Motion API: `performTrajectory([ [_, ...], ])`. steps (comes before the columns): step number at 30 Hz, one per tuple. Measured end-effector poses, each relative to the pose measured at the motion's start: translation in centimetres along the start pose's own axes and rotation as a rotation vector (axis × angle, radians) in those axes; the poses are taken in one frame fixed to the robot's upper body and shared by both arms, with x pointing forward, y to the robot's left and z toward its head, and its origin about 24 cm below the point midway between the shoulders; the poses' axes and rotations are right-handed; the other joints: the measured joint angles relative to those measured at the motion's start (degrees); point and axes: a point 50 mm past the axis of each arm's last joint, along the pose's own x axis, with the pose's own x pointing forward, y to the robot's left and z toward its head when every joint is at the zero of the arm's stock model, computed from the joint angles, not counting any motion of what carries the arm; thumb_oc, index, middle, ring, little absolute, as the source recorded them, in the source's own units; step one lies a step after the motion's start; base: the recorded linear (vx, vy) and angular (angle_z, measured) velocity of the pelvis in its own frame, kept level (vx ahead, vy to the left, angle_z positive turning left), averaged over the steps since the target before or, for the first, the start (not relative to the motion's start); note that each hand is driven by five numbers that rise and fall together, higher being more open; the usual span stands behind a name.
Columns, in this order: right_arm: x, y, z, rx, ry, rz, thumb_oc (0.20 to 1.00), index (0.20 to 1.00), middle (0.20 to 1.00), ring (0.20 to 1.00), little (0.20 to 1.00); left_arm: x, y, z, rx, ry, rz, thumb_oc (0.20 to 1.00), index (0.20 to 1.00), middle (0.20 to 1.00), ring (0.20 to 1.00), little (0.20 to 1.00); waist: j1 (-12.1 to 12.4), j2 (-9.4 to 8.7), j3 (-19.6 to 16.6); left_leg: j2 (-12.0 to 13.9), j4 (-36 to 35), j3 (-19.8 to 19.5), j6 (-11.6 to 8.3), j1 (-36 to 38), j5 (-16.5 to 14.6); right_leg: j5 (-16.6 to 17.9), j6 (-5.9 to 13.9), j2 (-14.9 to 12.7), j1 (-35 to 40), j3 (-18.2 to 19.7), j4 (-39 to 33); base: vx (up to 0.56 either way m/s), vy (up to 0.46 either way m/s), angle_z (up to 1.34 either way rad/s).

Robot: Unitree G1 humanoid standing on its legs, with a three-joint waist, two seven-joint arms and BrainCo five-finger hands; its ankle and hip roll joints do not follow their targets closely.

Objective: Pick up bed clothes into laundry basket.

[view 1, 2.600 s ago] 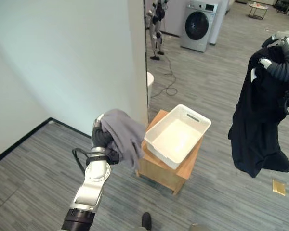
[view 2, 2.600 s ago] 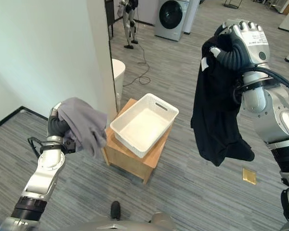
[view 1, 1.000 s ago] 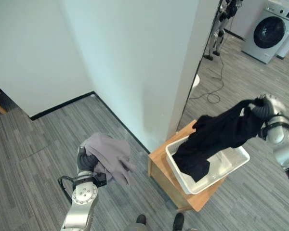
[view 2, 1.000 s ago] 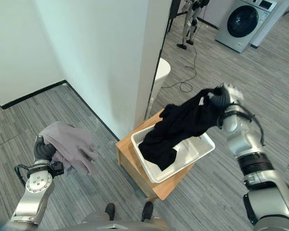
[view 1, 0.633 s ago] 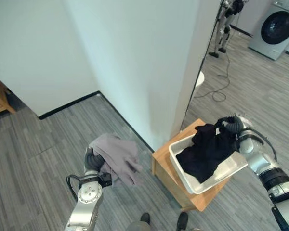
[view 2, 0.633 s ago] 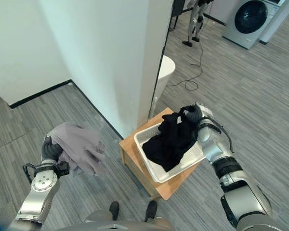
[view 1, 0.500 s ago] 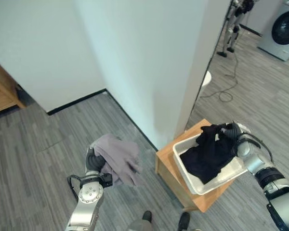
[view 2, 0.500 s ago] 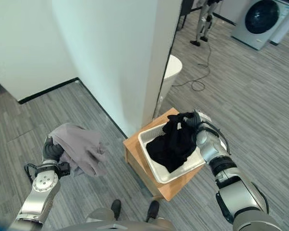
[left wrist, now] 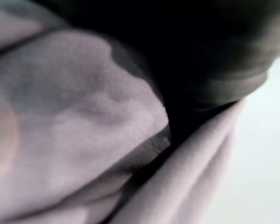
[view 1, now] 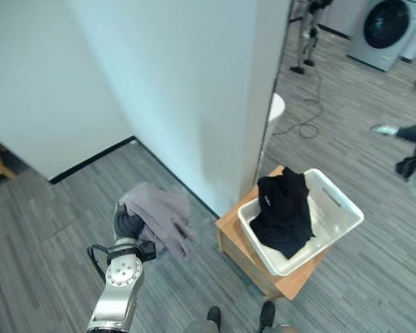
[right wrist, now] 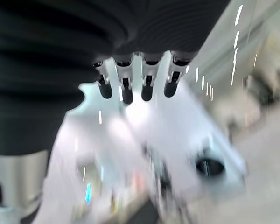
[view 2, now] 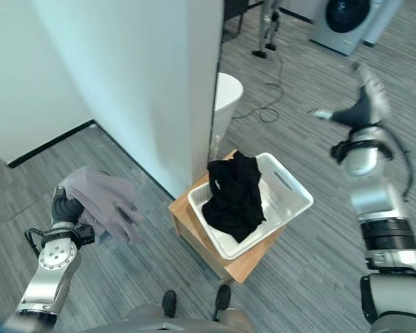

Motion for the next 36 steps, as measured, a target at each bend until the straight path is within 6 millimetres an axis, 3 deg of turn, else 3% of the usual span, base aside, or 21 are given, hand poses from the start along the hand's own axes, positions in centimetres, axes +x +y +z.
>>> performTrajectory([
  [3,-1.3,-0.8,-1.3,-0.008,0.031,-0.046,1.0,1.0,1.0,1.0,1.0,0.8,-0.9,1.4,-0.012,-0.062,-0.023,0.2,0.2,0.2,0.2,0.2,-2.08,0.73,-0.41,0.19,-0.02,1.13,0.24,0.19,-0.28,-0.3,0.37,0.24,-0.18,1.08,-0.12,0.01,0.004,-0.2],
  [5,-3.2,-0.4,-3.4,-0.007,0.111,-0.048,1.0,1.0,1.0,1.0,1.0,1.3,-1.9,2.5,-0.022,-0.106,-0.059,0.2,0.2,0.2,0.2,0.2,-4.09,1.46,-0.95,0.19,0.0,1.68,0.27,0.32,-0.27,-0.25,0.3,0.31,-0.5,1.51,-0.18,0.02,0.009,-0.12],
  [8,-6.1,0.8,-7.2,-0.033,0.277,0.013,1.0,1.0,1.0,1.0,1.0,1.3,-3.2,3.9,-0.033,-0.165,-0.124,0.2,0.2,0.2,0.2,0.2,-4.95,3.09,-1.71,0.18,-0.01,3.39,0.38,0.09,-0.4,0.01,0.05,0.36,-1.55,2.91,-0.21,0.0,0.005,-0.32],
  [13,-12.7,3.6,-12.2,-0.075,0.549,0.154,1.0,1.0,1.0,1.0,1.0,1.2,-4.5,5.1,-0.052,-0.213,-0.208,0.2,0.2,0.2,0.2,0.2,-7.19,3.49,-2.07,0.68,-0.01,5.05,0.37,0.16,-0.44,0.2,-0.08,1.0,-2.1,4.12,-0.23,0.01,-0.001,-0.17],
  [14,-16.5,4.5,-14.4,-0.112,0.677,0.235,1.0,1.0,1.0,1.0,1.0,1.2,-5.1,5.4,-0.085,-0.214,-0.247,0.2,0.2,0.2,0.2,0.2,-7.64,3.46,-2.06,0.84,0.0,5.55,0.36,0.2,-0.44,0.28,-0.2,1.19,-2.39,4.47,-0.24,-0.01,-0.018,-0.08],
  [16,-21.8,5.9,-16.8,-0.175,0.866,0.386,1.0,1.0,1.0,1.0,1.0,1.1,-6.0,6.1,-0.094,-0.244,-0.302,0.2,0.2,0.2,0.2,0.2,-7.45,3.32,-2.04,1.0,0.0,5.55,0.36,0.17,-0.44,0.28,-0.21,1.3,-2.33,4.36,-0.23,0.0,-0.007,-0.04],
  [17,-26.1,6.4,-18.1,-0.216,1.02,0.483,1.0,1.0,1.0,1.0,1.0,1.2,-6.8,6.9,-0.1,-0.275,-0.342,0.2,0.2,0.2,0.2,0.2,-7.32,3.57,-1.96,1.03,-0.01,5.49,0.35,0.12,-0.43,0.33,-0.26,1.3,-2.31,4.27,-0.22,0.0,-0.017,-0.04],
  [18,-27.8,6.7,-18.3,-0.218,1.085,0.527,1.0,1.0,1.0,1.0,1.0,1.4,-7.1,7.3,-0.103,-0.291,-0.357,0.2,0.2,0.2,0.2,0.2,-7.56,3.79,-1.92,1.03,-0.04,5.48,0.35,0.11,-0.45,0.35,-0.24,1.3,-2.36,4.38,-0.23,-0.01,-0.029,-0.08],
  [21,-30.4,7.5,-18.3,-0.213,1.14,0.607,1.0,1.0,1.0,1.0,1.0,2.3,-8.0,9.0,-0.092,-0.361,-0.377,0.2,0.2,0.2,0.2,0.2,-9.1,3.94,-1.79,1.1,-0.2,5.56,0.61,0.29,-0.63,0.37,-0.21,1.26,-2.27,4.2,-0.25,0.01,-0.02,0.01],
  [23,-32.7,7.7,-18.4,-0.211,1.212,0.701,1.0,1.0,1.0,1.0,1.0,4.2,-9.3,10.5,0.084,-0.456,-0.38,0.2,0.2,0.2,0.2,0.2,-9.78,4.07,-1.83,1.17,-0.31,5.75,0.65,0.13,-0.66,0.4,-0.17,1.26,-2.35,4.01,-0.26,0.0,0.0,0.0],
  [25,-32.9,8.0,-18.2,-0.189,1.218,0.711,1.0,1.0,1.0,1.0,1.0,4.5,-9.5,10.3,0.132,-0.457,-0.377,0.2,0.2,0.2,0.2,0.2,-10.58,4.13,-1.84,1.22,-0.31,6.1,0.58,0.15,-0.72,0.42,-0.14,1.26,-2.51,4.01,-0.26,0.02,-0.004,-0.11],
  [27,-34.5,7.6,-18.4,-0.203,1.261,0.738,1.0,1.0,1.0,1.0,1.0,5.3,-11.5,9.1,0.224,-0.43,-0.405,0.2,0.2,0.2,0.2,0.2,-11.37,4.22,-1.89,1.25,-0.24,6.86,0.15,0.16,-0.57,0.42,-0.14,1.28,-2.91,4.09,-0.25,0.01,0.001,-0.11],
  [28,-35.1,7.7,-18.3,-0.211,1.279,0.761,1.0,1.0,1.0,1.0,1.0,6.0,-12.3,7.4,0.332,-0.368,-0.428,0.2,0.2,0.2,0.2,0.2,-12.38,4.43,-1.93,1.26,-0.2,7.33,0.15,0.03,-0.59,0.46,-0.08,1.25,-3.18,4.32,-0.25,0.02,-0.001,-0.17],
  [32,-36.0,7.5,-18.3,-0.236,1.287,0.803,1.0,1.0,1.0,1.0,1.0,5.9,-13.3,3.6,0.518,-0.263,-0.476,0.2,0.2,0.2,0.2,0.2,-15.76,4.79,-1.87,1.27,-0.01,9.05,0.26,-0.32,-0.78,0.98,0.17,1.26,-4.18,4.62,-0.25,-0.01,0.0,-0.18],
  [36,-35.9,7.8,-18.2,-0.247,1.269,0.824,1.0,1.0,1.0,1.0,1.0,7.6,-14.5,2.3,0.698,-0.208,-0.466,0.2,0.2,0.2,0.2,0.2,-17.03,4.9,-1.17,1.12,-0.03,10.32,0.27,-1.71,-0.78,1.41,0.25,1.28,-6.22,5.86,-0.25,-0.08,-0.013,-0.18],
])
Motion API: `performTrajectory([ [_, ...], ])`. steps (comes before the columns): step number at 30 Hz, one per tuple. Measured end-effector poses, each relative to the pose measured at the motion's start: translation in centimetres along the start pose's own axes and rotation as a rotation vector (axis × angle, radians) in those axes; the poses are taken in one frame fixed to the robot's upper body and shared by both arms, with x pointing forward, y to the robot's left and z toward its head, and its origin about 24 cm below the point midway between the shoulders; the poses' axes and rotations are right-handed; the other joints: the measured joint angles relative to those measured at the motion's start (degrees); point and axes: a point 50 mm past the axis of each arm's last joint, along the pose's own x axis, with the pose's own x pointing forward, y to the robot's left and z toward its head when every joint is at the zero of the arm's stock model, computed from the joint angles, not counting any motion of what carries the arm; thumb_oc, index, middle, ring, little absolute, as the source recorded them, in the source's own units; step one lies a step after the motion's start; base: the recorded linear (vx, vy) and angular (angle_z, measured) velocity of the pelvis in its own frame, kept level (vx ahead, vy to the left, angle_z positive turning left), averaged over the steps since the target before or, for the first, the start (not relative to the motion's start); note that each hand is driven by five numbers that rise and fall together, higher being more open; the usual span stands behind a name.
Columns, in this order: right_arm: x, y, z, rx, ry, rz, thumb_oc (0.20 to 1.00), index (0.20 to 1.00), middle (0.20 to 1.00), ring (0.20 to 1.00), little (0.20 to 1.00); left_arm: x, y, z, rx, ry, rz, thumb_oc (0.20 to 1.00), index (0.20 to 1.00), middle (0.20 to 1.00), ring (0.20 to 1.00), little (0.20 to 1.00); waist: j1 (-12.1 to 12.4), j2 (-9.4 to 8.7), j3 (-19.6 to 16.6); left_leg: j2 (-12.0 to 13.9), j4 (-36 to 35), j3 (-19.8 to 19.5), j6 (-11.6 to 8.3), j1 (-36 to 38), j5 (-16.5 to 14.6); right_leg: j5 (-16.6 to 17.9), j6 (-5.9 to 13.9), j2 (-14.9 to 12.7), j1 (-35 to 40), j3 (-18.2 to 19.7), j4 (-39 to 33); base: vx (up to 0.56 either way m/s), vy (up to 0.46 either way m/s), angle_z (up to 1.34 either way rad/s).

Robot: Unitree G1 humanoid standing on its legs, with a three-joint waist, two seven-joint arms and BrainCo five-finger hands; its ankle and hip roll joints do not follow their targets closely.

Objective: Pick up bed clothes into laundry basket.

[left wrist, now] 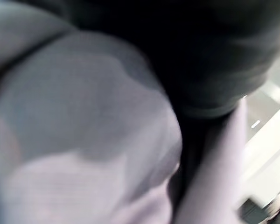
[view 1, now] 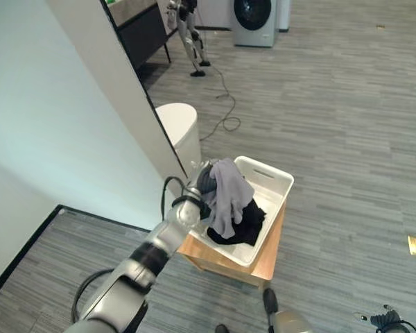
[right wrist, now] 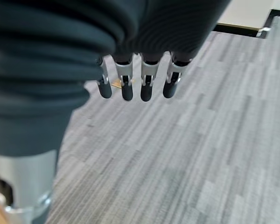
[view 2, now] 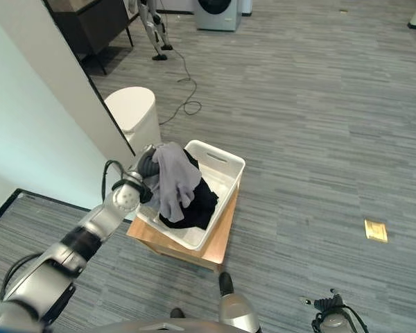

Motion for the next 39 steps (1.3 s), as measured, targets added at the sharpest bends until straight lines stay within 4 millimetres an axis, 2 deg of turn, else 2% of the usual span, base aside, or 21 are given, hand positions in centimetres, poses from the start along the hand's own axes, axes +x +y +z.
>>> performTrajectory([
  [1,0.0,0.1,0.5,-0.015,-0.017,0.005,1.0,1.0,1.0,1.0,1.0,1.0,-0.1,-0.7,0.066,0.065,-0.006,0.2,0.2,0.2,0.2,0.2,-0.21,0.17,0.19,-0.12,-0.26,0.24,0.05,-1.33,0.05,0.21,-0.08,-0.06,-1.43,0.35,0.0,-0.13,-0.026,-0.28],
  [3,0.1,0.3,1.7,-0.022,-0.063,0.008,1.0,1.0,1.0,1.0,1.0,1.2,0.2,-2.0,0.113,0.144,0.0,0.561,0.561,0.561,0.561,0.561,-1.2,0.12,1.06,-0.2,-0.28,1.49,0.12,-2.61,0.11,0.7,0.08,-0.21,-3.3,0.39,0.01,-0.09,-0.023,-0.32],
  [4,0.1,0.4,2.0,-0.031,-0.08,0.009,1.0,1.0,1.0,1.0,1.0,1.0,0.1,-2.7,0.129,0.172,0.002,0.931,0.931,0.931,0.931,0.931,-1.59,-0.04,1.64,-0.19,-0.3,2.06,0.12,-3.47,0.09,0.98,0.14,-0.22,-4.47,0.44,0.01,-0.05,-0.024,-0.25],
  [5,0.1,0.5,2.3,-0.032,-0.098,0.012,1.0,1.0,1.0,1.0,1.0,1.0,0.1,-3.1,0.141,0.194,0.002,1.0,1.0,1.0,1.0,1.0,-1.87,0.31,2.32,-0.19,-0.3,2.19,0.14,-3.81,0.06,1.22,0.17,-0.25,-4.9,0.34,0.11,-0.06,-0.031,-0.18],
  [10,0.0,0.7,3.1,-0.031,-0.128,0.02,1.0,1.0,1.0,1.0,1.0,0.6,-0.2,-4.4,0.167,0.259,-0.013,1.0,1.0,1.0,1.0,1.0,-2.86,0.21,5.03,-0.05,-0.26,3.2,0.1,-6.02,0.27,2.44,-0.95,0.16,-7.58,0.88,0.29,-0.02,-0.033,-0.11],
  [15,-0.9,0.3,6.8,0.054,-0.31,0.006,1.0,1.0,1.0,1.0,1.0,1.8,1.9,-1.4,0.04,0.152,0.115,1.0,1.0,1.0,1.0,1.0,-2.61,-0.25,5.4,0.22,0.0,2.94,0.1,-4.17,0.27,2.67,-1.43,0.27,-5.27,0.12,0.31,0.03,-0.041,0.08],
  [16,-2.3,-0.6,10.4,0.105,-0.486,-0.016,1.0,1.0,1.0,1.0,1.0,1.8,3.6,0.8,-0.124,0.068,0.219,1.0,1.0,1.0,1.0,1.0,-2.1,-0.38,5.52,0.28,-0.27,2.3,0.02,-2.22,0.2,2.21,-1.43,0.22,-3.07,-0.24,0.27,0.07,-0.087,0.25],
  [17,-3.5,-1.2,12.6,0.142,-0.605,-0.035,1.0,1.0,1.0,1.0,1.0,1.6,4.7,2.5,-0.19,-0.013,0.284,1.0,1.0,1.0,1.0,1.0,-1.66,-0.37,5.53,0.54,-0.31,1.38,-0.25,-1.11,-0.12,1.48,-1.06,0.25,-1.38,-0.97,0.17,0.08,-0.112,0.31],
  [18,-6.4,-3.0,14.9,0.212,-0.774,-0.073,1.0,1.0,1.0,1.0,1.0,-1.4,6.2,3.7,-0.425,-0.125,0.373,1.0,1.0,1.0,1.0,1.0,0.04,0.35,5.34,1.09,-0.33,0.43,-0.97,0.04,-1.6,0.63,-1.06,0.71,0.36,-1.7,0.33,0.07,-0.142,0.41],
  [19,-9.4,-4.4,15.5,0.255,-0.928,-0.111,1.0,1.0,1.0,1.0,1.0,-5.4,7.5,3.8,-0.57,-0.224,0.457,1.0,1.0,1.0,1.0,1.0,0.55,0.71,5.03,1.5,-0.31,-0.57,-1.26,1.11,-1.77,-0.18,-1.74,1.0,1.87,-2.73,0.32,0.05,-0.141,0.47],
  [21,-10.8,-5.0,16.3,0.237,-1.019,-0.137,1.0,1.0,1.0,1.0,1.0,-9.0,7.5,1.5,-0.679,-0.191,0.514,1.0,1.0,1.0,1.0,1.0,3.71,0.45,3.25,2.35,-0.3,-1.51,-1.35,2.05,-1.82,-1.0,-1.99,1.68,3.35,-3.83,0.33,0.04,-0.143,0.37],
  [22,-11.0,-5.0,16.9,0.193,-1.045,-0.141,1.0,1.0,1.0,1.0,1.0,-11.1,7.2,-1.4,-0.731,-0.076,0.551,1.0,1.0,1.0,1.0,1.0,6.42,0.1,1.23,2.78,-0.28,-1.93,-1.15,1.93,-1.61,-1.37,-2.38,1.97,3.42,-4.53,0.33,0.01,-0.108,0.23],
  [24,-11.2,-5.4,18.0,0.157,-1.084,-0.165,1.0,1.0,1.0,1.0,1.0,-13.3,7.0,-4.4,-0.767,0.055,0.6,1.0,1.0,1.0,1.0,1.0,9.61,-0.09,0.67,2.91,0.01,-2.52,-1.52,1.8,-1.05,-1.46,-2.43,2.02,3.37,-5.14,0.32,-0.04,-0.117,0.23],
  [28,-12.6,-5.8,20.0,0.127,-1.192,-0.187,1.0,1.0,1.0,1.0,1.0,-16.9,5.7,-8.5,-0.815,0.256,0.676,1.0,1.0,1.0,1.0,1.0,12.69,-0.13,0.29,2.52,0.49,-3.42,-1.62,0.25,-0.16,-1.38,-2.32,1.56,2.76,-5.71,0.34,-0.21,-0.091,0.12],
  [29,-13.9,-5.6,21.3,0.127,-1.271,-0.176,1.0,1.0,1.0,1.0,1.0,-18.8,4.7,-10.0,-0.813,0.346,0.693,1.0,1.0,1.0,1.0,1.0,13.35,-0.16,0.48,2.39,1.33,-3.45,-1.62,-1.62,-0.16,-1.13,-1.98,1.33,1.23,-5.58,0.22,-0.31,-0.078,0.02],
  [33,-16.0,-6.3,24.2,0.102,-1.417,-0.219,1.0,1.0,1.0,1.0,1.0,-20.3,1.2,-11.8,-0.943,0.524,0.705,1.0,1.0,1.0,1.0,1.0,17.21,0.65,5.71,1.97,4.71,-5.6,-1.81,-7.48,0.7,0.6,-2.3,0.71,-2.36,-6.99,0.37,-0.41,-0.169,0.2],
  [34,-16.1,-6.6,24.3,0.094,-1.426,-0.232,1.0,1.0,1.0,1.0,1.0,-20.0,0.8,-11.8,-0.962,0.529,0.701,1.0,1.0,1.0,1.0,1.0,17.53,0.81,7.06,1.71,5.02,-7.22,-3.56,-8.97,2.03,0.84,-2.69,0.74,-2.41,-8.72,0.9,-0.5,-0.292,1.0],
  [35,-16.0,-6.8,24.1,0.095,-1.42,-0.244,1.0,1.0,1.0,1.0,1.0,-19.2,0.6,-11.6,-0.985,0.517,0.69,1.0,1.0,1.0,1.0,1.0,16.15,0.09,8.29,0.94,4.6,-9.11,-6.47,-9.74,4.71,0.42,-3.97,-1.79,-2.88,-11.5,1.58,-0.34,-0.355,1.61],
  [36,-15.7,-6.7,23.9,0.085,-1.404,-0.246,1.0,1.0,1.0,1.0,1.0,-18.8,0.5,-11.6,-1.011,0.509,0.68,1.0,1.0,1.0,1.0,1.0,16.55,-1.68,9.88,1.27,9.06,-5.97,-6.83,-12.19,4.18,0.71,-6.37,-3.72,-3.04,-15.25,1.67,-0.32,-0.357,1.46],
  [37,-15.8,-6.4,23.8,0.083,-1.405,-0.236,1.0,1.0,1.0,1.0,1.0,-18.9,0.4,-11.8,-1.015,0.514,0.669,1.0,1.0,1.0,1.0,1.0,17.38,-3.18,10.74,2.72,18.25,-1.46,-6.69,-13.06,1.38,0.53,-8.21,-5.14,-3.39,-16.55,2.37,-0.26,-0.334,1.14],
  [39,-16.4,-6.7,23.6,0.104,-1.428,-0.25,1.0,1.0,1.0,1.0,1.0,-19.0,0.2,-11.8,-1.028,0.51,0.646,1.0,1.0,1.0,1.0,1.0,15.03,-4.73,11.45,4.26,36.22,1.03,-7.95,-14.88,-0.17,-0.26,-7.53,-7.67,-1.68,-19.22,2.08,-0.21,-0.229,1.09],
])
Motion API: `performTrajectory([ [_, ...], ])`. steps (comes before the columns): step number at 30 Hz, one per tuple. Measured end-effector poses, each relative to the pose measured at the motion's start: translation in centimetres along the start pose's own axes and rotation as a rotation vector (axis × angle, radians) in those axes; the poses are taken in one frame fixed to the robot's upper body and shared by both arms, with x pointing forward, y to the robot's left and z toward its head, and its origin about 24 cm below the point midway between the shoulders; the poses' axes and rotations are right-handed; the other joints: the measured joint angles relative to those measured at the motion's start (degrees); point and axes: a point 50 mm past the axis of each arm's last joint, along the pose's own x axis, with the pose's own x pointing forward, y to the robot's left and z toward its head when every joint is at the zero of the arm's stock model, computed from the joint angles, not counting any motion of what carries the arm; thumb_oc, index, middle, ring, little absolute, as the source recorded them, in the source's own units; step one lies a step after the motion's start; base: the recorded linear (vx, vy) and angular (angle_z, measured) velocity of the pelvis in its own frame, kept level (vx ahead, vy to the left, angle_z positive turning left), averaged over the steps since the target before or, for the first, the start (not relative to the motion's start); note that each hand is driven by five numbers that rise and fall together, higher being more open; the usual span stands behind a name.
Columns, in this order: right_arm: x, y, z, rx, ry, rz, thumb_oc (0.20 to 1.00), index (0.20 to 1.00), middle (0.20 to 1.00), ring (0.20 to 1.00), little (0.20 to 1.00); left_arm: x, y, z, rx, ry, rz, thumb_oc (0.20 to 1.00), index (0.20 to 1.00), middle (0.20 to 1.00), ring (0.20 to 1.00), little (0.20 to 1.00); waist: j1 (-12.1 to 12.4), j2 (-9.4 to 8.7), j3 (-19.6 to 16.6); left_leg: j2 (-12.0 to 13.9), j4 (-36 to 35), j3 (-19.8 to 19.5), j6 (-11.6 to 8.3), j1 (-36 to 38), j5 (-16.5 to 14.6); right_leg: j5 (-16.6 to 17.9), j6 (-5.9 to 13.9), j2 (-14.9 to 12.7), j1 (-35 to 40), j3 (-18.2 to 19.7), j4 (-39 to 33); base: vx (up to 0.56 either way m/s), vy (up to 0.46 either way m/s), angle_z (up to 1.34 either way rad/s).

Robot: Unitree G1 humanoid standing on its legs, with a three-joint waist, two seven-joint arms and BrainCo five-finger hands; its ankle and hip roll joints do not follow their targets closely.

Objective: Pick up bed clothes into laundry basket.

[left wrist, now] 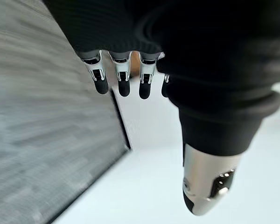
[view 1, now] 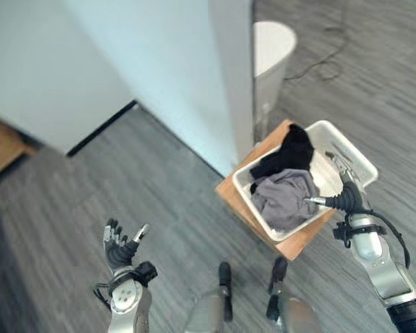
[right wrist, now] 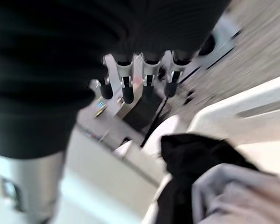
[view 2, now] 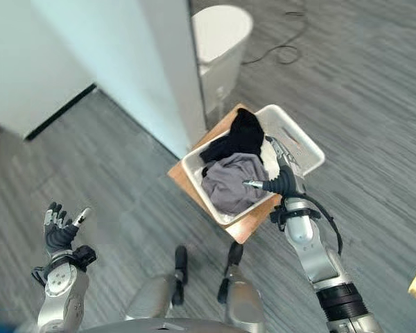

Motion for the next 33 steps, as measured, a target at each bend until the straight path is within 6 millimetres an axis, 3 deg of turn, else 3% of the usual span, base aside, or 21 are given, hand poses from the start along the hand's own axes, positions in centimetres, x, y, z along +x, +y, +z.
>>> performTrajectory([
  [2,-0.9,-1.7,-0.7,-0.028,0.027,-0.051,1.0,1.0,1.0,1.0,1.0,0.7,-0.5,0.7,-0.002,-0.024,-0.052,1.0,1.0,1.0,1.0,1.0,-3.88,1.18,0.07,4.49,11.69,-0.53,0.55,6.03,3.15,-2.36,-0.74,-2.88,-0.35,-3.06,5.91,-0.3,-0.084,1.58],
  [3,-1.3,-2.1,-1.1,-0.044,0.046,-0.054,1.0,1.0,1.0,1.0,1.0,1.0,-1.1,1.0,-0.004,-0.036,-0.076,1.0,1.0,1.0,1.0,1.0,-5.63,2.66,0.02,5.8,7.45,0.75,-0.8,8.29,6.22,-3.56,0.29,-3.37,-0.36,-5.46,9.82,-0.34,0.097,1.3],
  [4,-1.7,-2.1,-1.7,-0.05,0.073,-0.044,1.0,1.0,1.0,1.0,1.0,1.9,-2.6,1.8,-0.022,-0.059,-0.113,1.0,1.0,1.0,1.0,1.0,-6.7,1.83,1.58,3.65,2.88,1.85,-0.53,11.68,6.05,-5.2,-2.03,-7.37,-3.48,-6.19,20.54,-0.49,0.159,0.95],
  [6,-2.0,-1.3,-1.7,-0.016,0.085,-0.009,1.0,1.0,1.0,1.0,1.0,2.4,-3.0,2.6,-0.008,-0.09,-0.141,1.0,1.0,1.0,1.0,1.0,-8.77,3.06,-0.86,5.71,-6.72,4.58,-1.21,15.15,2.97,-6.6,0.82,-3.6,-7.03,-8.63,20.99,-0.54,0.242,1.55],
  [7,-3.9,-1.6,-2.2,0.022,0.143,-0.023,1.0,1.0,1.0,1.0,1.0,3.8,-4.9,5.2,0.015,-0.185,-0.233,1.0,1.0,1.0,1.0,1.0,-15.29,0.57,-3.26,12.8,-8.25,17.35,-3.29,18.64,-3.17,-3.33,0.03,-5.83,1.24,-13.69,14.26,-0.44,0.255,2.77],
  [9,-3.0,-3.1,-2.7,-0.016,0.143,-0.048,1.0,1.0,1.0,1.0,1.0,3.3,-7.0,6.5,-0.005,-0.246,-0.323,1.0,1.0,1.0,1.0,1.0,-13.99,3.3,-5.43,18.35,-16.02,19.63,-4.63,20.3,-3.76,-5.98,-0.08,-5.02,-0.02,-15.2,17.05,-0.37,0.308,1.75],
  [10,-2.4,-3.3,-2.4,-0.009,0.127,-0.065,1.0,1.0,1.0,1.0,1.0,3.0,-7.6,7.0,0.005,-0.266,-0.364,1.0,1.0,1.0,1.0,1.0,-13.88,3.16,-5.36,17.75,-19.4,20.03,-3.64,20.8,-3.07,-5.97,-0.06,-5.77,-0.35,-15.05,17.76,-0.29,0.308,1.04],
  [12,-1.0,-4.9,-1.8,-0.044,0.074,-0.104,1.0,1.0,1.0,1.0,1.0,1.5,-9.7,7.0,-0.023,-0.27,-0.464,1.0,1.0,1.0,1.0,1.0,-13.48,3.35,-5.7,12.65,-28.06,19.45,4.23,21.12,4.44,-7.4,1.71,-14.62,-2.78,-15.86,29.98,-0.37,0.468,1.15],
  [13,-0.8,-4.5,-1.7,-0.04,0.06,-0.083,1.0,1.0,1.0,1.0,1.0,1.2,-9.1,6.5,-0.014,-0.261,-0.46,1.0,1.0,1.0,1.0,1.0,-12.3,2.13,-7.16,11.03,-28.97,18.73,0.07,21.64,2.47,-11.25,6.5,-17.47,-5.42,-14.86,33.26,-0.42,0.438,0.86],
  [14,-2.0,-3.6,-1.7,0.007,0.096,-0.095,1.0,1.0,1.0,1.0,1.0,1.5,-8.8,6.5,0.005,-0.261,-0.448,1.0,1.0,1.0,1.0,1.0,-9.85,-2.57,-8.0,6.4,-25.8,15.4,0.87,17.87,0.31,-6.51,7.72,-21.6,-3.93,-13.41,29.75,-0.21,0.18,1.63],
  [17,-3.5,-1.2,-2.2,0.043,0.154,0.0,1.0,1.0,1.0,1.0,1.0,0.6,-8.7,5.8,0.027,-0.245,-0.468,1.0,1.0,1.0,1.0,1.0,-9.4,-2.85,-8.16,4.72,-24.57,5.2,3.89,14.14,0.13,-0.26,13.73,-25.33,-5.75,-1.68,38.69,-0.22,0.248,1.95],
  [19,-3.5,-0.8,-1.9,0.082,0.154,-0.031,1.0,1.0,1.0,1.0,1.0,1.7,-7.8,6.4,0.139,-0.266,-0.496,1.0,1.0,1.0,1.0,1.0,-8.91,-2.54,-8.55,3.36,-26.71,-4.06,7.54,7.58,2.67,-9.1,16.32,-13.66,-0.19,14.28,25.86,-0.19,0.355,2.68],
  [20,-3.2,-0.5,-2.1,0.106,0.18,-0.049,1.0,1.0,1.0,1.0,1.0,2.3,-7.3,7.5,0.185,-0.31,-0.504,1.0,1.0,1.0,1.0,1.0,-8.22,-6.17,-9.48,0.12,-29.46,-3.63,8.92,7.57,5.05,-2.26,11.67,-13.71,1.97,12.13,19.92,-0.12,0.221,2.84],
  [21,-1.4,-0.7,-1.8,0.116,0.152,-0.077,1.0,1.0,1.0,1.0,1.0,2.7,-6.1,7.6,0.198,-0.307,-0.461,1.0,1.0,1.0,1.0,1.0,-6.63,-6.91,-9.11,-1.1,-26.27,-4.47,7.54,4.99,3.97,-2.6,12.64,-16.92,1.33,9.91,19.11,-0.07,0.119,0.92],
  [24,0.8,-0.3,-0.6,0.157,0.098,-0.101,1.0,1.0,1.0,1.0,1.0,3.4,-4.4,7.3,0.183,-0.278,-0.353,1.0,1.0,1.0,1.0,1.0,-4.59,-4.39,-7.99,-0.85,-4.43,-4.3,8.15,-6.21,-6.39,-6.29,17.33,-17.84,4.36,11.97,16.19,0.02,0.193,0.57],
  [25,-1.6,0.9,-1.8,0.158,0.181,-0.053,1.0,1.0,1.0,1.0,1.0,3.0,-6.0,6.3,0.117,-0.24,-0.367,1.0,1.0,1.0,1.0,1.0,-5.42,-2.6,-7.65,-2.71,-9.23,-11.07,6.84,-7.85,-3.71,-15.41,16.04,-9.88,5.09,16.78,22.26,0.12,0.162,1.94],
  [26,-2.4,2.0,-2.3,0.177,0.229,-0.021,1.0,1.0,1.0,1.0,1.0,2.6,-7.0,6.5,0.092,-0.25,-0.394,1.0,1.0,1.0,1.0,1.0,-5.4,-2.93,-7.77,-3.05,-15.4,-13.18,5.06,-8.42,-3.9,-19.84,11.05,-2.36,3.57,18.6,24.65,0.17,0.142,2.76],
  [27,-2.4,2.8,-2.1,0.219,0.236,-0.011,1.0,1.0,1.0,1.0,1.0,2.7,-7.1,6.8,0.094,-0.262,-0.399,1.0,1.0,1.0,1.0,1.0,-7.56,-6.04,-8.1,-5.19,-15.63,-14.35,6.2,-10.13,-5.83,-23.15,7.83,3.23,1.96,23.74,23.25,0.13,0.025,2.19],
  [29,-0.8,3.2,-1.7,0.239,0.208,-0.011,1.0,1.0,1.0,1.0,1.0,2.9,-6.3,5.6,0.117,-0.205,-0.37,1.0,1.0,1.0,1.0,1.0,-7.76,-6.81,-7.33,-6.32,0.74,-15.44,7.93,-11.33,-6.39,-23.42,7.71,3.22,1.3,28.05,22.73,0.23,-0.004,1.01],
  [31,0.5,2.8,-0.6,0.239,0.141,-0.014,1.0,1.0,1.0,1.0,1.0,3.0,-5.2,4.3,0.134,-0.144,-0.328,1.0,1.0,1.0,1.0,1.0,-6.53,-3.72,-4.3,-6.43,-9.45,-21.21,6.61,0.82,-10.48,-24.1,9.66,6.05,-0.13,32.78,31.98,0.31,-0.033,0.49],
  [33,0.2,2.8,-0.8,0.224,0.135,0.025,1.0,1.0,1.0,1.0,1.0,3.4,-5.6,5.2,0.105,-0.179,-0.315,1.0,1.0,1.0,1.0,1.0,-8.86,2.68,-1.85,-3.97,-19.83,-33.33,6.96,1.86,-4.74,-25.55,6.93,22.06,-5.34,42.51,27.11,0.23,-0.058,1.9],
])
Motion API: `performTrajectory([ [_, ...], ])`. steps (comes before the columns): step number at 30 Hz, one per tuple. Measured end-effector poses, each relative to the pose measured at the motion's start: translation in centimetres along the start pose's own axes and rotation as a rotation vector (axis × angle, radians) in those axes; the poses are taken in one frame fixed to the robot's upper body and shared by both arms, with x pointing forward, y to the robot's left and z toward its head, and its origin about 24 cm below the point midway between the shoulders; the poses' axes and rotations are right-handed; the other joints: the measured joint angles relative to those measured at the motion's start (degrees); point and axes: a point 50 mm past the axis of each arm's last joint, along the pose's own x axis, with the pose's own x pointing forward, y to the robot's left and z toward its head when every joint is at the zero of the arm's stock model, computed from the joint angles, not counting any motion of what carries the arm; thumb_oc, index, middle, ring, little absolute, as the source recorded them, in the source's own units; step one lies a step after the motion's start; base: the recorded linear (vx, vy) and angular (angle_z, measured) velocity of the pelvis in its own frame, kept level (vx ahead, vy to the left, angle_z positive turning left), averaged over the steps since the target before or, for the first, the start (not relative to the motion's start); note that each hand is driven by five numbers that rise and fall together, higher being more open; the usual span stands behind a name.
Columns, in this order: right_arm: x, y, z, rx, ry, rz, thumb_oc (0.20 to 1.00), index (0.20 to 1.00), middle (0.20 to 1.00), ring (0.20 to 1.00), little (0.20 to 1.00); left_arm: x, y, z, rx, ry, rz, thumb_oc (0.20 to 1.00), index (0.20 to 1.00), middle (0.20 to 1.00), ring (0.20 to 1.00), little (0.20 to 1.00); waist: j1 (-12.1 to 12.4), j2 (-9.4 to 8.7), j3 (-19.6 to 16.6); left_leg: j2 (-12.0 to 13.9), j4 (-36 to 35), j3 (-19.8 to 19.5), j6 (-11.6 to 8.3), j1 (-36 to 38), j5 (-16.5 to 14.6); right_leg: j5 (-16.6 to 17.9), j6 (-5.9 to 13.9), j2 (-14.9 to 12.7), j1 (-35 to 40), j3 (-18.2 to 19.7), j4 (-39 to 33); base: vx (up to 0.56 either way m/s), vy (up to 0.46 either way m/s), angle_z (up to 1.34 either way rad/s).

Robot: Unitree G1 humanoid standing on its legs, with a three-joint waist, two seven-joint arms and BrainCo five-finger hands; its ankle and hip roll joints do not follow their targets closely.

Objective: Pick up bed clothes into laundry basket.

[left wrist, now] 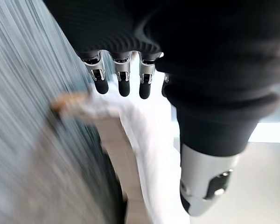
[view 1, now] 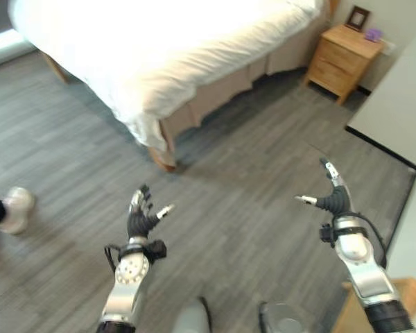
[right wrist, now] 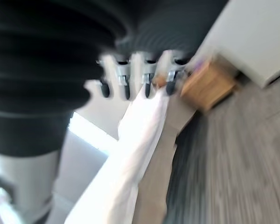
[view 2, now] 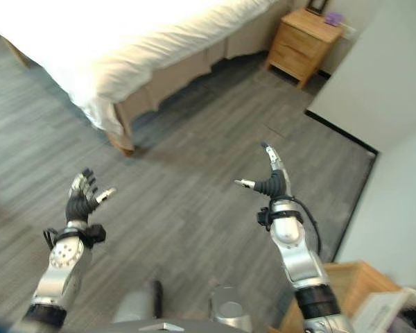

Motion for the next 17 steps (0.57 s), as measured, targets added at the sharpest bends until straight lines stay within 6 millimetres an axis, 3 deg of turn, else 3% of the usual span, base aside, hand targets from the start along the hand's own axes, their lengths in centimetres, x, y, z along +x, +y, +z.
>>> performTrajectory([
  [1,-0.1,0.3,-0.2,0.004,0.011,0.016,1.0,1.0,1.0,1.0,1.0,0.3,0.2,0.3,0.01,-0.013,-0.002,1.0,1.0,1.0,1.0,1.0,0.11,-1.64,-0.49,-0.34,-3.55,-0.98,-0.41,1.28,0.16,1.39,-0.2,0.65,-1.47,0.13,-3.22,0.24,-0.182,1.6],
  [2,-0.2,0.8,-0.4,0.025,0.024,0.029,1.0,1.0,1.0,1.0,1.0,0.4,0.6,0.6,0.03,-0.021,0.0,1.0,1.0,1.0,1.0,1.0,1.14,-5.13,-1.28,-2.37,-7.48,0.88,-0.3,3.62,0.45,5.04,-1.5,-2.2,-2.87,-3.69,-7.2,0.31,-0.22,1.56],
  [3,0.0,0.6,-0.6,0.024,0.031,0.026,1.0,1.0,1.0,1.0,1.0,0.4,0.8,0.5,0.039,-0.013,0.005,1.0,1.0,1.0,1.0,1.0,0.24,-7.62,-2.5,-4.79,-11.64,3.56,0.49,6.15,2.57,12.2,-2.42,-6.69,-1.94,-6.81,-8.87,0.22,-0.116,1.49],
  [4,0.2,0.4,-1.2,0.004,0.054,0.03,1.0,1.0,1.0,1.0,1.0,0.0,0.6,0.2,0.024,-0.004,0.013,1.0,1.0,1.0,1.0,1.0,0.52,-7.97,-3.6,-4.93,-14.1,5.91,-0.1,7.57,2.03,12.66,-1.77,-8.16,-1.83,-7.97,-9.22,0.15,-0.092,1.38],
  [5,0.7,0.3,-1.1,-0.005,0.048,0.028,1.0,1.0,1.0,1.0,1.0,-0.1,0.7,0.3,0.017,-0.015,0.022,1.0,1.0,1.0,1.0,1.0,1.22,-6.79,-3.96,-4.9,-12.58,8.71,-0.24,6.91,1.5,12.68,-1.75,-8.89,-1.52,-8.28,-10.32,0.03,-0.057,0.48],
  [6,1.1,0.2,-1.1,-0.008,0.044,0.024,1.0,1.0,1.0,1.0,1.0,-0.1,0.8,0.3,0.011,-0.015,0.032,1.0,1.0,1.0,1.0,1.0,1.44,-7.02,-3.72,-4.57,-9.69,10.38,-0.31,5.76,1.45,12.85,-1.48,-9.37,-1.53,-8.3,-11.52,0.01,-0.074,0.23],
  [7,1.7,-0.2,-0.6,-0.013,0.022,0.014,1.0,1.0,1.0,1.0,1.0,0.0,0.8,0.4,-0.004,-0.018,0.047,1.0,1.0,1.0,1.0,1.0,2.01,-4.87,-3.95,-3.59,-7.87,12.75,0.04,5.14,1.05,13.18,-0.93,-9.42,-0.62,-9.37,-12.66,-0.03,-0.031,0.53],
  [8,2.1,-1.0,-0.4,-0.044,0.007,0.006,1.0,1.0,1.0,1.0,1.0,0.3,0.0,0.6,-0.048,-0.028,0.038,1.0,1.0,1.0,1.0,1.0,1.71,-2.94,-4.39,-0.97,-6.39,19.2,-1.32,4.52,0.12,18.73,-1.36,-10.63,-0.12,-13.65,-14.62,-0.08,-0.031,0.86],
  [9,2.5,-1.3,-0.4,-0.07,0.006,0.01,1.0,1.0,1.0,1.0,1.0,0.8,-0.7,0.8,-0.068,-0.034,0.026,1.0,1.0,1.0,1.0,1.0,1.83,-2.24,-3.44,1.01,-5.97,24.03,-1.12,4.52,1.76,19.86,-3.18,-11.67,0.37,-16.91,-14.37,-0.08,-0.007,1.13],
  [10,2.8,-1.2,-0.4,-0.077,0.01,0.01,1.0,1.0,1.0,1.0,1.0,1.2,-1.2,1.1,-0.081,-0.041,0.014,1.0,1.0,1.0,1.0,1.0,1.6,-3.15,-2.82,2.54,-4.83,31.85,-1.51,3.81,1.44,20.43,-3.8,-13.91,1.1,-19.52,-15.13,-0.1,0.006,1.36],
  [11,2.9,-1.2,-0.4,-0.078,0.008,0.012,1.0,1.0,1.0,1.0,1.0,1.5,-1.5,1.3,-0.083,-0.048,0.002,1.0,1.0,1.0,1.0,1.0,0.44,-3.43,-2.51,4.08,-4.9,39.51,-1.63,3.5,1.7,20.75,-3.44,-15.94,2.27,-22.19,-16.68,-0.04,0.039,1.37],
  [13,2.9,-1.0,-0.2,-0.073,0.002,0.019,1.0,1.0,1.0,1.0,1.0,1.3,-1.3,1.0,-0.077,-0.038,0.005,1.0,1.0,1.0,1.0,1.0,0.34,-2.83,-2.3,6.33,-7.4,47.21,-1.03,4.8,2.3,20.89,-2.83,-18.9,4.33,-25.14,-19.43,0.08,0.014,1.15],
  [14,3.0,-1.0,0.0,-0.068,-0.003,0.022,1.0,1.0,1.0,1.0,1.0,1.1,-0.9,0.7,-0.074,-0.027,0.017,1.0,1.0,1.0,1.0,1.0,0.44,-1.59,-2.19,7.18,-10.12,49.5,-0.6,7.14,3.32,21.64,-1.34,-20.01,6.29,-26.32,-21.63,0.15,-0.007,0.71],
  [16,3.1,-1.3,0.3,-0.061,-0.017,0.021,1.0,1.0,1.0,1.0,1.0,0.3,-0.4,-0.3,-0.064,0.015,0.028,1.0,1.0,1.0,1.0,1.0,0.36,2.78,-2.34,7.46,-13.91,43.0,-0.23,12.05,7.85,22.84,1.73,-19.36,9.25,-27.01,-24.2,0.08,0.01,0.37],
  [17,2.9,-1.5,0.1,-0.049,-0.004,0.003,1.0,1.0,1.0,1.0,1.0,0.2,-0.3,-0.6,-0.065,0.027,0.034,1.0,1.0,1.0,1.0,1.0,0.08,4.31,-2.41,6.32,-16.31,41.39,-2.54,13.54,9.12,22.91,3.12,-20.24,10.65,-28.3,-24.88,0.03,0.012,0.32],
])
